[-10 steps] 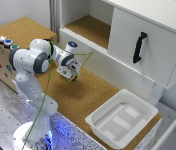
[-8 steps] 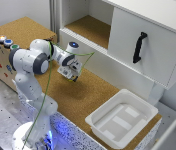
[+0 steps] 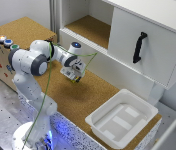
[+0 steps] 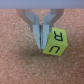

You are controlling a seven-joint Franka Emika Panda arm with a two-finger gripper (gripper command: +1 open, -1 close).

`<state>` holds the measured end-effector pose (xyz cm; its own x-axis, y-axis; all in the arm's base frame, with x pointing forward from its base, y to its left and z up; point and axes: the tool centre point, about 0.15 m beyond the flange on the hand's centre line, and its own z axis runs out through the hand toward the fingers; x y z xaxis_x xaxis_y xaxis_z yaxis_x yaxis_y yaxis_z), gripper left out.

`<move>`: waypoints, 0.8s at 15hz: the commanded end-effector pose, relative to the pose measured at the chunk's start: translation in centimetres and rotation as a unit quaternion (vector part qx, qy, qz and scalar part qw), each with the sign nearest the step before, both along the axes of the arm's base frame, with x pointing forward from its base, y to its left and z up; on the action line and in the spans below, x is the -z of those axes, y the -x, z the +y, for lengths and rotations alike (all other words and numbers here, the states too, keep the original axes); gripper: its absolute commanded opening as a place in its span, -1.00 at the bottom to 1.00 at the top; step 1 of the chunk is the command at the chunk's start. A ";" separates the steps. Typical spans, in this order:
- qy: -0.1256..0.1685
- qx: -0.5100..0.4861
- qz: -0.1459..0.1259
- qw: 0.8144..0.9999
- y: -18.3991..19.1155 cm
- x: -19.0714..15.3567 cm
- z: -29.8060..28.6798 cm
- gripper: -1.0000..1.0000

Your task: Slide right the yellow block

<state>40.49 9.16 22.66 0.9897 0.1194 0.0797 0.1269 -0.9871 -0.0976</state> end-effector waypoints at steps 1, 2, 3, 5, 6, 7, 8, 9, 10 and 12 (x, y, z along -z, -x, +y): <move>0.061 0.022 0.022 0.998 -2.2 -0.5 -2.2 -1.00; 0.069 0.023 0.025 0.997 -2.2 -0.6 -2.6 -1.00; 0.074 0.024 0.030 0.997 -2.1 -0.6 -3.0 -1.00; 0.081 0.027 0.043 0.995 -1.9 -0.1 -3.7 -1.00; 0.089 0.034 0.047 0.994 -1.7 0.1 -4.2 -1.00; 0.097 0.040 0.049 0.993 -1.5 0.2 -4.7 -1.00; 0.098 0.047 0.049 0.993 -1.3 0.1 -5.2 -1.00; 0.100 0.054 0.047 0.992 -1.1 -0.1 -5.8 -1.00; 0.104 0.060 0.044 0.992 -0.9 -0.4 -6.2 -1.00; 0.108 0.064 0.042 0.991 -0.7 -0.8 -6.6 -1.00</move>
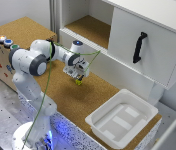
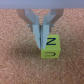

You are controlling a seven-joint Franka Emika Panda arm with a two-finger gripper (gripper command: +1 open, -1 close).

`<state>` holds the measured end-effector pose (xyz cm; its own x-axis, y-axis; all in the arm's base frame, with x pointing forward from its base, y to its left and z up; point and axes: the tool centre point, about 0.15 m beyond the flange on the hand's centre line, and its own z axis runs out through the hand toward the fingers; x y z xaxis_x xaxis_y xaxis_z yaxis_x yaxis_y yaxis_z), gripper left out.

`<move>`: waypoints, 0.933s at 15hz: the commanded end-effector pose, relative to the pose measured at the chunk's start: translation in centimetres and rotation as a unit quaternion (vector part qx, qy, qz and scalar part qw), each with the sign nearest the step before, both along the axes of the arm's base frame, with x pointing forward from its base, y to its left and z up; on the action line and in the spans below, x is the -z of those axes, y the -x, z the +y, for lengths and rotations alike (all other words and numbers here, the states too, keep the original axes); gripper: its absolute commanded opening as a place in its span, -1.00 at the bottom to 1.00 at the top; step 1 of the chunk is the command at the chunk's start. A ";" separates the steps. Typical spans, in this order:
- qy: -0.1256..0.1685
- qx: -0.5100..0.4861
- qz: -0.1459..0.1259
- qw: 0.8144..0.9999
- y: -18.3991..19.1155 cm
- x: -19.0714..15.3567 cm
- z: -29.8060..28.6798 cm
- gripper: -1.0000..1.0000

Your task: Slide right the yellow block

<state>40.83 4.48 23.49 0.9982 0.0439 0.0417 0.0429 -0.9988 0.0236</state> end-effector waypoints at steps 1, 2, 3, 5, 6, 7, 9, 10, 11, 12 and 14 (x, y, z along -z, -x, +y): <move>0.045 0.021 0.026 0.998 -0.2 -0.3 -1.7 -1.00; 0.044 0.017 0.024 0.999 -0.1 -0.6 -1.4 -1.00; 0.039 0.014 0.022 0.999 0.0 -0.9 -1.2 -1.00; 0.019 0.026 0.024 0.999 0.3 -1.6 -1.5 1.00; 0.012 0.030 0.013 0.999 0.2 -2.6 -1.5 1.00; 0.008 0.032 0.001 0.999 0.1 -3.6 -1.3 1.00; 0.002 0.015 -0.021 1.000 -0.1 -6.0 -0.2 1.00; 0.007 0.004 -0.026 1.000 -0.1 -6.9 0.4 1.00; 0.010 -0.003 -0.027 1.000 -0.2 -7.5 0.9 1.00; 0.014 -0.003 -0.014 1.000 -0.2 -7.5 1.2 1.00; 0.014 -0.003 -0.014 1.000 -0.2 -7.5 1.2 1.00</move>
